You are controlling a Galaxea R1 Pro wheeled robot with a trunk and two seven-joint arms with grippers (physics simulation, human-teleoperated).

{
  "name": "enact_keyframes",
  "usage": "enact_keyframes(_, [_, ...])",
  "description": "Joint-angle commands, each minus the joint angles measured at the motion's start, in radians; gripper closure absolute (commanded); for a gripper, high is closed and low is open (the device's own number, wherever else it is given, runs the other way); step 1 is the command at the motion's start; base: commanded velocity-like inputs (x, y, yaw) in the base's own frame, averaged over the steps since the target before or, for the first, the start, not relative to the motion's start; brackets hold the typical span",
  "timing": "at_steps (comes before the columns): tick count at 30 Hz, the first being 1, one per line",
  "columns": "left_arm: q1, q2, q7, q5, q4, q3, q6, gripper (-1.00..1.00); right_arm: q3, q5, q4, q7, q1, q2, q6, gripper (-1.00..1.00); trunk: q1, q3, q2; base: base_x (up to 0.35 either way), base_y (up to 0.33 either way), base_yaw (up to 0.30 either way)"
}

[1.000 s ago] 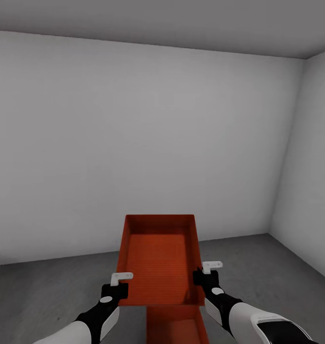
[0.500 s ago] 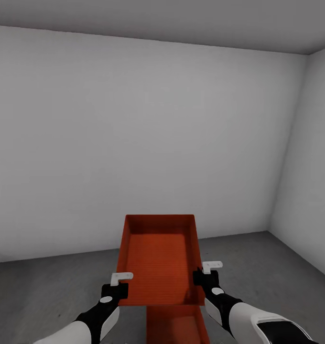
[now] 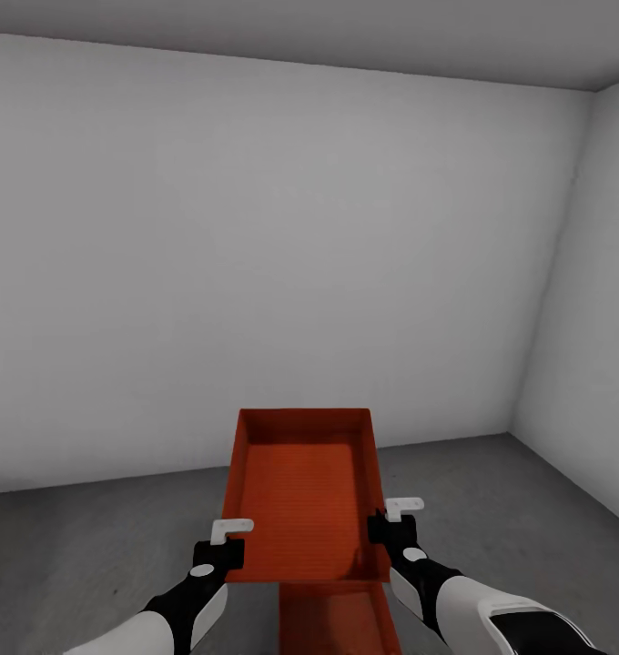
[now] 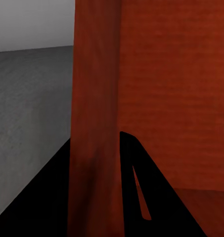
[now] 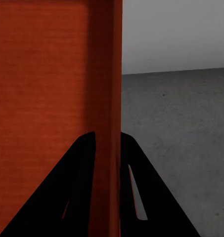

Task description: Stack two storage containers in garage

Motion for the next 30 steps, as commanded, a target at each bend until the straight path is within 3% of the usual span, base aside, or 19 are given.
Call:
enact_keyframes(1, [-0.002, 0.009, 0.016, -0.004, -0.003, 0.057, -0.006, 1.00, -0.034, -0.014, 0.003, -0.009, -0.001, -0.009, -0.005, 1.00, 0.000, -0.003, -0.001, 0.000, 0.000, 0.000])
enact_keyframes(30, [-0.002, 0.006, 0.016, -0.004, 0.010, 0.057, -0.005, 1.00, -0.034, -0.014, 0.002, -0.009, -0.001, -0.009, -0.004, 1.00, 0.000, -0.050, -0.001, 0.000, 0.000, 0.000])
